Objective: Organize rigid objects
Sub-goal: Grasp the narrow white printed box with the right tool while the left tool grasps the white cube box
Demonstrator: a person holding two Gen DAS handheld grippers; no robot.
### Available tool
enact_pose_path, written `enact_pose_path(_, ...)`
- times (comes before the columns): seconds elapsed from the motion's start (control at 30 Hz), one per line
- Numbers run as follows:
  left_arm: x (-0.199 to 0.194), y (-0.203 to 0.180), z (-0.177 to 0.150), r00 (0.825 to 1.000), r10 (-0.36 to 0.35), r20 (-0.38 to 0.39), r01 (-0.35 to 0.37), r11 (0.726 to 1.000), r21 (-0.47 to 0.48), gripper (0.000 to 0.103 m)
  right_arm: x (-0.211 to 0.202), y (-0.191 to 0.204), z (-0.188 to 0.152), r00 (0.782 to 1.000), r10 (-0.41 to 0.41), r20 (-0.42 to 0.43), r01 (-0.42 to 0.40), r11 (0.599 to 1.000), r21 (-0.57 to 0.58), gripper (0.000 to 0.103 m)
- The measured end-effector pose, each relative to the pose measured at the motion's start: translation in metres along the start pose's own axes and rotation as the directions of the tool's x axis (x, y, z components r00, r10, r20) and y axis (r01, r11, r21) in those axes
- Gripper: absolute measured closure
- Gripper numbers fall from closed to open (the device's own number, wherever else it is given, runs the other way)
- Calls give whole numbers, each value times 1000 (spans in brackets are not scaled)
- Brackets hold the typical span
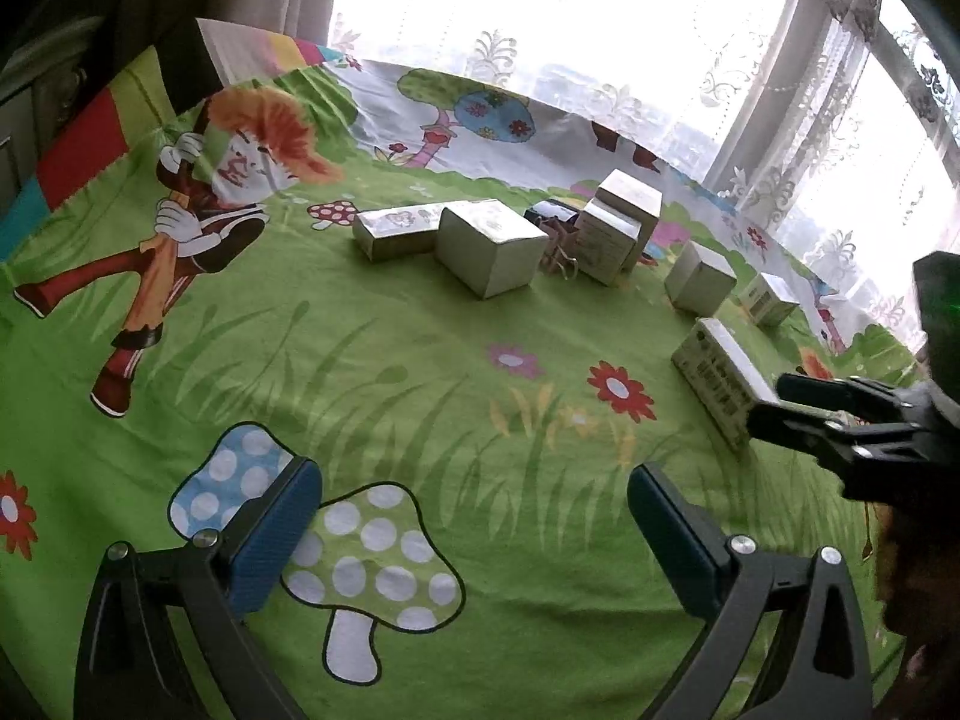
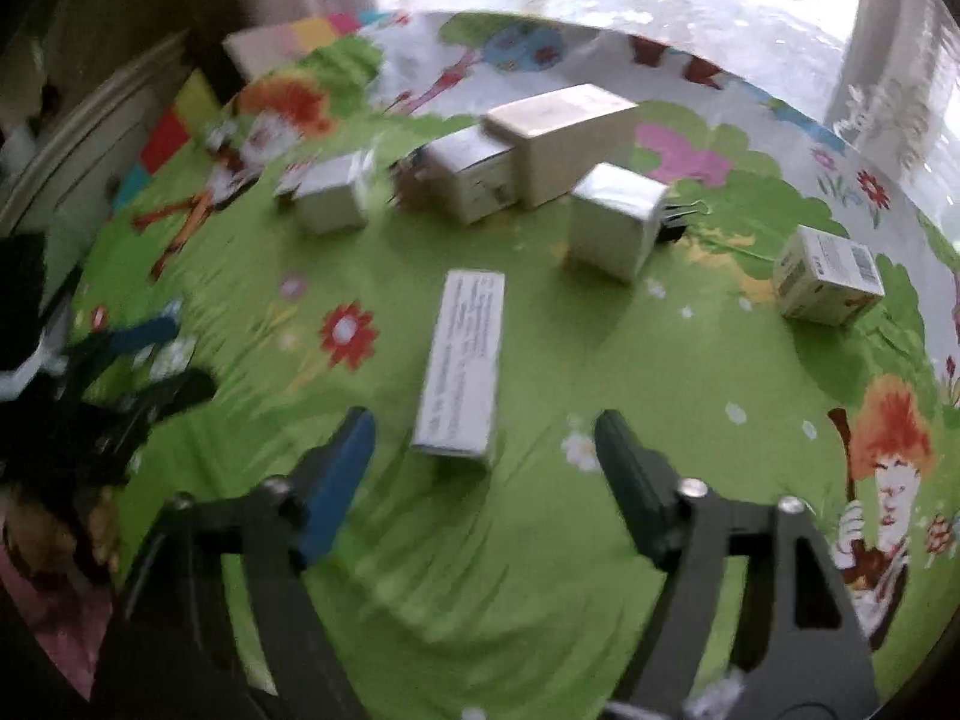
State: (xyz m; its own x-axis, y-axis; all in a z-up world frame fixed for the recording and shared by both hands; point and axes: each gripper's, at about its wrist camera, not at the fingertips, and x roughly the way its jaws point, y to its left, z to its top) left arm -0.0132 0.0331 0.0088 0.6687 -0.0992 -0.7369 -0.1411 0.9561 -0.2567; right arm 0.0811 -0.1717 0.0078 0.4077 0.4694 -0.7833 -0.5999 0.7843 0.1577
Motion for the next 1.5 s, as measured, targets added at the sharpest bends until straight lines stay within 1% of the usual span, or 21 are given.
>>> enact_pose_path(0.1, 1, -1, 0, 1000, 2, 0, -2, 1000, 0, 0, 13, 0, 3, 1000, 6, 6, -6, 1000, 22, 24)
enact_pose_path(0.23, 1, -2, 0, 1000, 19, -7, -19, 1000, 14, 0, 26, 13, 3, 999, -46, 12, 46, 999, -24, 24)
enact_pose_path(0.3, 2, -1, 0, 1000, 26, -11, -25, 999, 21, 0, 28, 24, -2, 993, -113, 40, 116, 990, -86, 44)
enact_pose_path(0.33, 2, -2, 0, 1000, 29, -12, -28, 999, 23, 0, 25, 25, -3, 991, -123, 55, 128, 987, -95, 73)
enact_pose_path(0.37, 2, -3, 0, 999, 36, -16, -36, 999, 30, 0, 21, 25, -5, 990, -136, 46, 140, 987, -79, 75)
enact_pose_path(0.4, 4, -6, 0, 999, 48, -22, -47, 998, 40, 0, 15, 27, -10, 985, -168, 43, 170, 983, -73, 75)
enact_pose_path(0.53, 15, -14, 9, 991, 121, -59, -117, 991, 60, 0, -4, 24, -38, 984, -171, 49, 172, 985, -25, 75)
enact_pose_path(0.67, 46, -9, 51, 986, 149, -81, -153, 987, -51, 0, -20, 22, -56, 983, -174, 65, 175, 984, -9, 75)
enact_pose_path(0.77, 74, -7, 84, 978, 182, -98, -191, 978, -87, 0, -20, 22, -56, 982, -180, 64, 181, 983, -12, 75)
enact_pose_path(0.83, 90, -7, 103, 980, 170, -107, -183, 975, -124, 0, -19, 22, -55, 981, -183, 64, 184, 983, -12, 74)
enact_pose_path(0.93, 103, -4, 118, 977, 185, -109, -204, 958, -200, 0, -16, 24, -54, 981, -185, 64, 186, 982, -12, 74)
enact_pose_path(1.0, 106, -3, 120, 974, 206, -94, -221, 953, -208, 2, -17, 23, -54, 981, -181, 64, 182, 983, -8, 74)
enact_pose_path(1.03, 104, -7, 116, 962, 256, -91, -269, 948, -170, 21, -17, 22, -55, 982, -178, 64, 179, 984, -6, 74)
enact_pose_path(1.07, 98, -11, 110, 964, 255, -77, -264, 955, -134, 58, -17, 22, -54, 982, -176, 64, 176, 984, -4, 74)
enact_pose_path(1.1, 94, -13, 106, 970, 231, -75, -239, 965, -113, 62, -18, 22, -54, 983, -174, 64, 175, 985, -3, 73)
enact_pose_path(1.17, 74, -15, 83, 988, 133, -73, -138, 988, -64, 62, -18, 21, -54, 983, -172, 64, 172, 985, 1, 73)
enact_pose_path(1.23, 53, -17, 59, 995, 80, -60, -81, 997, -8, 62, -18, 21, -54, 983, -171, 64, 171, 985, 2, 73)
enact_pose_path(1.33, 31, -17, 30, 998, 37, -47, -30, 991, 130, 62, -18, 22, -53, 982, -177, 60, 177, 984, 4, 74)
enact_pose_path(1.43, 23, -15, 21, 999, 20, -45, -9, 976, 217, 57, -17, 22, -53, 982, -179, 60, 179, 984, 3, 74)
enact_pose_path(1.47, 23, -15, 21, 999, 12, -47, -1, 976, 220, 46, -17, 22, -53, 982, -180, 60, 181, 984, 1, 74)
enact_pose_path(1.5, 23, -14, 22, 999, -2, -53, 13, 977, 213, 30, -17, 23, -53, 981, -182, 60, 183, 983, -1, 74)
